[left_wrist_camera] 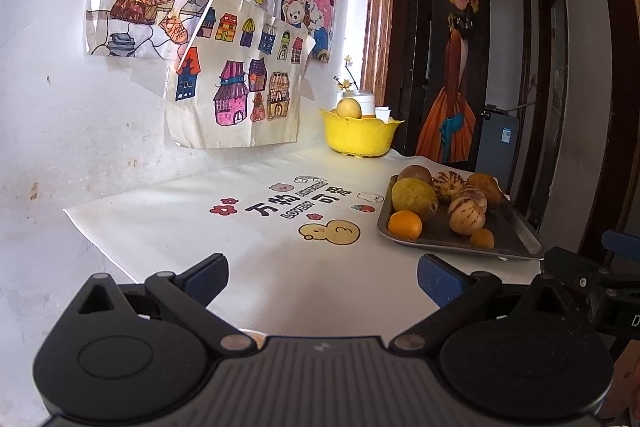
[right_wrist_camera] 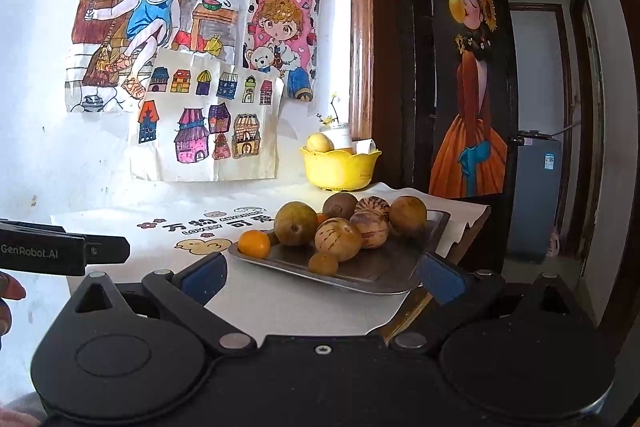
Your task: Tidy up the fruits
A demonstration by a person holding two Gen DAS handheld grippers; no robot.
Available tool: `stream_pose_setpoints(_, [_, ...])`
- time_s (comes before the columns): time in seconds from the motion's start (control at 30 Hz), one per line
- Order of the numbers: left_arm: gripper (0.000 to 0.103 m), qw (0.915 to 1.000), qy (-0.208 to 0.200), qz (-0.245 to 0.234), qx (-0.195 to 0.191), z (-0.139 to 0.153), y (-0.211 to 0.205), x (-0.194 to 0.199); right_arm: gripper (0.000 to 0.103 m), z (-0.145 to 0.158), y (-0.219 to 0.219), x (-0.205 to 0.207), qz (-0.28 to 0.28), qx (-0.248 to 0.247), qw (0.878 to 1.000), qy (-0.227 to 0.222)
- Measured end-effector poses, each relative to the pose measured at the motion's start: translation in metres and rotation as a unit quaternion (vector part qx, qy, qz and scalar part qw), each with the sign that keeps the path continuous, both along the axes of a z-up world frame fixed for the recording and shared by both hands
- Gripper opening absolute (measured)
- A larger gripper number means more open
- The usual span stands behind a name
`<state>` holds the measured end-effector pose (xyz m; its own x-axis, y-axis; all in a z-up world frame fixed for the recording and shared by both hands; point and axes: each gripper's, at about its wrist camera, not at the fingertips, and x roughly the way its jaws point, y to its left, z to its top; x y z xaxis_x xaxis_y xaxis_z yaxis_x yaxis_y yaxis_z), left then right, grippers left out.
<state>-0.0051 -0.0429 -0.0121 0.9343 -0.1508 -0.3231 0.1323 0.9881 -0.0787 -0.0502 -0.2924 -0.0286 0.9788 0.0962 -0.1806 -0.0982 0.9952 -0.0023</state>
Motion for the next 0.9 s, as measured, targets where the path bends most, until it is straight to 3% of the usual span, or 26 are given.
stream_pose_setpoints(0.9, [0.103,0.9997,0.018,0.015,0.002,-0.0063,0.0086,0.0003,0.103,-0.0025,0.0016,0.001,0.006,0.001,1.0,0.011])
